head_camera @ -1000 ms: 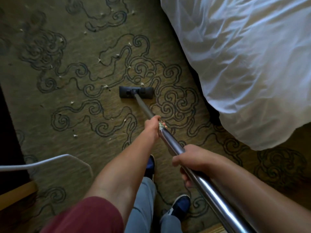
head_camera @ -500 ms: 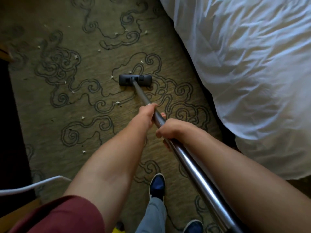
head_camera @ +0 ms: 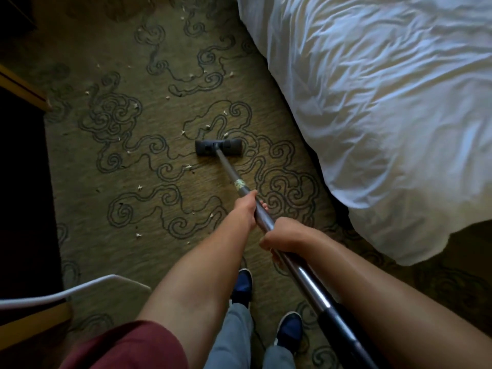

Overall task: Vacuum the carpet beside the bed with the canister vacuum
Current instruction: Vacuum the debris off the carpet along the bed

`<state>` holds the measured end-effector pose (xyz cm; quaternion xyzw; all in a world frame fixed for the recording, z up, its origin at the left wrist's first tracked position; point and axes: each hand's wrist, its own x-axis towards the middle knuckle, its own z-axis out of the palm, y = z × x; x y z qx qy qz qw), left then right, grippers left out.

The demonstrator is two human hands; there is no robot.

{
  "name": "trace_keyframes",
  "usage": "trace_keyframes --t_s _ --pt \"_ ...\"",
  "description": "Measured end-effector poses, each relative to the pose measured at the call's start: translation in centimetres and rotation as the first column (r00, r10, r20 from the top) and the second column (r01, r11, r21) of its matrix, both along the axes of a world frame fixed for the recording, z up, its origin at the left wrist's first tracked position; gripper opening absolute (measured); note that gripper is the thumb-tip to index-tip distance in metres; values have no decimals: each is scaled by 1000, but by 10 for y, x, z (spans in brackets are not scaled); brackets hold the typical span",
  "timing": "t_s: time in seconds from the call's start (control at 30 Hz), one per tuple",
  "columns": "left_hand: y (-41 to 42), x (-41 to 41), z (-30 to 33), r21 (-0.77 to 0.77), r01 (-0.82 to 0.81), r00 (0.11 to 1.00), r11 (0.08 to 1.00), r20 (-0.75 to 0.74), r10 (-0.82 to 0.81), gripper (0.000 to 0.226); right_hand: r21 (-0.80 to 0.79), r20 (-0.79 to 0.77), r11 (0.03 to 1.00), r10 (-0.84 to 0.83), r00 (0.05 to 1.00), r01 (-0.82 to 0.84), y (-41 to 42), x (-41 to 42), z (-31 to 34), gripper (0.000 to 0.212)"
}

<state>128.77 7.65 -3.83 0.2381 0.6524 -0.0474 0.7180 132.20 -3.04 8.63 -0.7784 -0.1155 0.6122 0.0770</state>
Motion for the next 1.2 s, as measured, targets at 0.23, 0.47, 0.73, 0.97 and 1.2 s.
trace_keyframes --t_s 0.23,0.47,0.73,0.97,1.2 --pt "-112 -16 30 -54 -95 995 994 37 97 28 -59 42 998 38 998 -35 -104 -13 46 44" --pt "-167 -21 54 -79 -109 991 991 63 114 16 -108 101 991 96 990 -85 -150 -17 61 40" --pt "-130 7 29 -53 -108 992 993 64 111 19 -84 26 994 72 997 -70 -114 18 46 42" --pt "11 57 8 -39 -56 997 998 43 58 18 -10 41 996 84 996 -83 21 58 35 39" --pt "133 113 9 -9 -66 997 998 39 66 13 -70 50 991 120 991 -117 151 113 43 38"
